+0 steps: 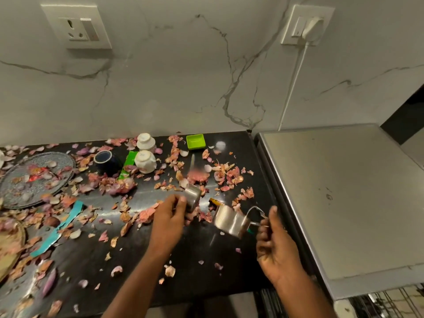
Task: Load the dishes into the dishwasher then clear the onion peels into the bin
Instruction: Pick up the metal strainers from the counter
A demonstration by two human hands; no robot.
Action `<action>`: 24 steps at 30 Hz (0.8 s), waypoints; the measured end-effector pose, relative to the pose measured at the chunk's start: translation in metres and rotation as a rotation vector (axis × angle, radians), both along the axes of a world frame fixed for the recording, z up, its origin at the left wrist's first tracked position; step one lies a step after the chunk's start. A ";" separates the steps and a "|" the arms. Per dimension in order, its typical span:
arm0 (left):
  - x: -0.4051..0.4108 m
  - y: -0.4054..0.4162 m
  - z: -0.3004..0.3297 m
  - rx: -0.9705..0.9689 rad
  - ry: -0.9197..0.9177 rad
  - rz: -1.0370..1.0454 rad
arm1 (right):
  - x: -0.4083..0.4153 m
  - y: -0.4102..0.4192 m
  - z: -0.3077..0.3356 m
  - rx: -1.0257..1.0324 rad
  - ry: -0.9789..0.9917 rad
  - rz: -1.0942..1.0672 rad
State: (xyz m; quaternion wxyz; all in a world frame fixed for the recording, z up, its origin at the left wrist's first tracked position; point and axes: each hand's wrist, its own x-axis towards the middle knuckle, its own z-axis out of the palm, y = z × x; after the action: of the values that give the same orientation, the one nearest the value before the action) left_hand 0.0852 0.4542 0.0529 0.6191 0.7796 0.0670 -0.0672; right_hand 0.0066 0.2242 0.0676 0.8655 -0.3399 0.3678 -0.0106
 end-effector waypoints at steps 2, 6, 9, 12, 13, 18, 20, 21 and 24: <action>-0.007 -0.002 -0.008 0.208 -0.068 -0.056 | -0.010 -0.001 0.002 -0.361 -0.080 0.096; -0.014 -0.013 -0.019 0.511 -0.144 -0.162 | -0.031 -0.011 0.017 -0.768 -0.290 0.156; -0.015 -0.021 -0.028 0.681 -0.167 -0.221 | -0.038 -0.020 0.023 -0.843 -0.372 0.135; -0.013 -0.027 -0.037 0.749 -0.170 -0.260 | -0.042 -0.030 0.026 -0.888 -0.408 0.092; -0.013 -0.029 -0.037 0.763 -0.162 -0.278 | -0.043 -0.034 0.027 -0.909 -0.417 0.089; -0.026 -0.048 -0.003 0.694 -0.315 -0.264 | -0.047 -0.052 0.030 -0.992 -0.459 0.097; -0.035 -0.062 0.025 0.484 -0.531 -0.273 | -0.049 -0.057 0.030 -1.050 -0.480 0.118; -0.040 -0.070 0.038 0.419 -0.627 -0.331 | -0.049 -0.060 0.030 -1.078 -0.492 0.133; -0.050 -0.098 0.054 0.460 -0.680 -0.617 | -0.048 -0.068 0.031 -1.139 -0.550 0.184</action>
State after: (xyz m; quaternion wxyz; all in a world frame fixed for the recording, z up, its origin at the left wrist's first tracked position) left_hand 0.0351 0.3563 0.1070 0.3695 0.8569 -0.3584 0.0271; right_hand -0.0417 0.1563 0.0986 0.6092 -0.7617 0.0385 -0.2171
